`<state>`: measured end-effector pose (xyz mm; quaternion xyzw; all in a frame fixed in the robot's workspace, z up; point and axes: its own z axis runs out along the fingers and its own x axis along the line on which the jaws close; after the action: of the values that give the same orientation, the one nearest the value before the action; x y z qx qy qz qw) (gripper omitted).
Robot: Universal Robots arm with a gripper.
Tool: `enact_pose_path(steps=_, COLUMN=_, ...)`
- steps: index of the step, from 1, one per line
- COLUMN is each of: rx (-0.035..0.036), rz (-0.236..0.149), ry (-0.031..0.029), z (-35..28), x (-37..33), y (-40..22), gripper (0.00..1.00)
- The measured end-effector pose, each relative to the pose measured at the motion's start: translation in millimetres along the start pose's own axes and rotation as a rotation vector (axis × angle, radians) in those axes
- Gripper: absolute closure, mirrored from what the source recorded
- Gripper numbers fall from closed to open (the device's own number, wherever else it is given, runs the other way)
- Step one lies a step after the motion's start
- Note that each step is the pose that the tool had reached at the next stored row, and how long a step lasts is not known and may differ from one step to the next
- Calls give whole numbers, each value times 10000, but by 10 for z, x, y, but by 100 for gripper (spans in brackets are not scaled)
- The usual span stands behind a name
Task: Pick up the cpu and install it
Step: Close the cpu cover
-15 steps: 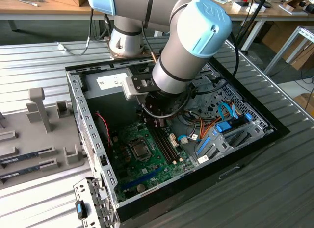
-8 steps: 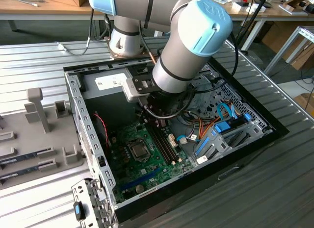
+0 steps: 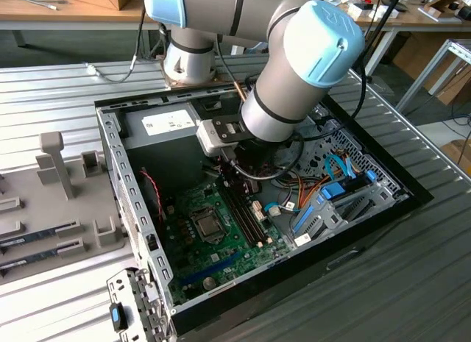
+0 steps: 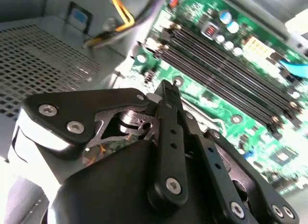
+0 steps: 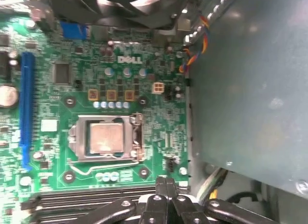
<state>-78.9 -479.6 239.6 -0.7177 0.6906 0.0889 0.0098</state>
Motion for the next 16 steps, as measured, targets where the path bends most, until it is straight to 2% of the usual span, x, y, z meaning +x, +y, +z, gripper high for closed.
enact_pose_path(steps=1, rx=-12, rz=30, ry=371, z=1, x=2, y=0, gripper=89)
enact_pose_path(steps=2, rx=-19, rz=48, ry=551, z=0, x=4, y=0, gripper=89)
enact_pose_path(steps=3, rx=-26, rz=75, ry=829, z=1, x=15, y=0, gripper=89)
enact_pose_path(steps=4, rx=-32, rz=90, ry=955, z=-2, x=67, y=3, gripper=89)
enact_pose_path(steps=5, rx=-32, rz=91, ry=963, z=-6, x=123, y=9, gripper=89)
enact_pose_path(steps=7, rx=-31, rz=90, ry=963, z=-5, x=169, y=26, gripper=89)
enact_pose_path(steps=9, rx=-33, rz=90, ry=964, z=37, x=202, y=75, gripper=89)
enact_pose_path(steps=12, rx=-32, rz=87, ry=963, z=76, x=299, y=79, gripper=89)
enact_pose_path(steps=14, rx=-28, rz=128, ry=960, z=86, x=327, y=80, gripper=89)
enact_pose_path(steps=16, rx=5, rz=484, ry=922, z=94, x=328, y=79, gripper=89)
